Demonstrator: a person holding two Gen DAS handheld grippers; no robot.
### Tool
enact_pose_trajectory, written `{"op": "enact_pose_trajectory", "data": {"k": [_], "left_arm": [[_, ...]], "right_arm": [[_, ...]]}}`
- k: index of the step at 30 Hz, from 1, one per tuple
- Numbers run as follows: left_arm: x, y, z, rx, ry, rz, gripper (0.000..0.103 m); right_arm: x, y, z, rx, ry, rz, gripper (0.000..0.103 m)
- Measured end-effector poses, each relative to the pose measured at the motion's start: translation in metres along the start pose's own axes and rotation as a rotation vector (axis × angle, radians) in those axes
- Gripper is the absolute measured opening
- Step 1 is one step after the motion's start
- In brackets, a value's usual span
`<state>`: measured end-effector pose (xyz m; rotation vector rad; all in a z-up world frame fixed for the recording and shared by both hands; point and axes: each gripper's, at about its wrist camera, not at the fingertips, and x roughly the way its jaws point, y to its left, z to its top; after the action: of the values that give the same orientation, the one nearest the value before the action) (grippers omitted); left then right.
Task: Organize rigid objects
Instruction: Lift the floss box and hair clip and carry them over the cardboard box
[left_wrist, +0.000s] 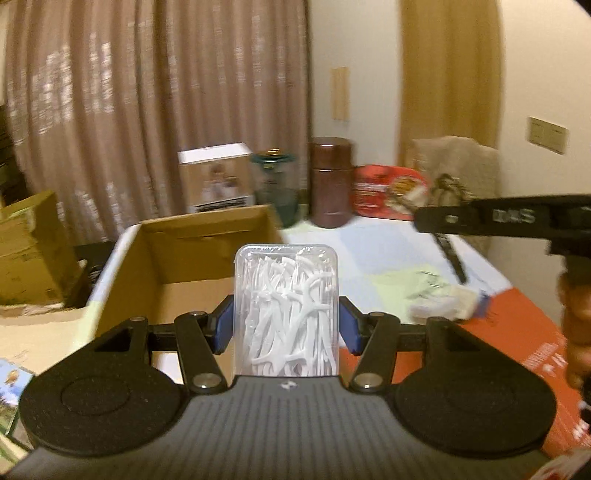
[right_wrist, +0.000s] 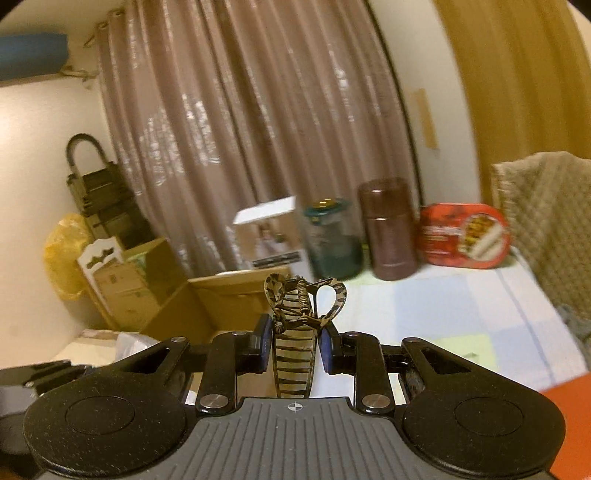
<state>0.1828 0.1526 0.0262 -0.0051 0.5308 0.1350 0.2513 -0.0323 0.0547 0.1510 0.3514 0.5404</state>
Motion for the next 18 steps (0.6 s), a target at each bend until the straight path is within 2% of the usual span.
{"op": "enact_pose_trajectory", "data": {"k": [8,18], "left_arm": [[0.041,0.066,0.016,-0.09,0.029,0.071,0.052],[0.084,0.105,0.02,-0.139,0.073,0.102,0.052]], "right_arm": [[0.057,0.037,0.015,-0.068,0.024,0.089,0.023],[0.126,0.055,0.006,-0.118,0.123,0.122,0.023]]}}
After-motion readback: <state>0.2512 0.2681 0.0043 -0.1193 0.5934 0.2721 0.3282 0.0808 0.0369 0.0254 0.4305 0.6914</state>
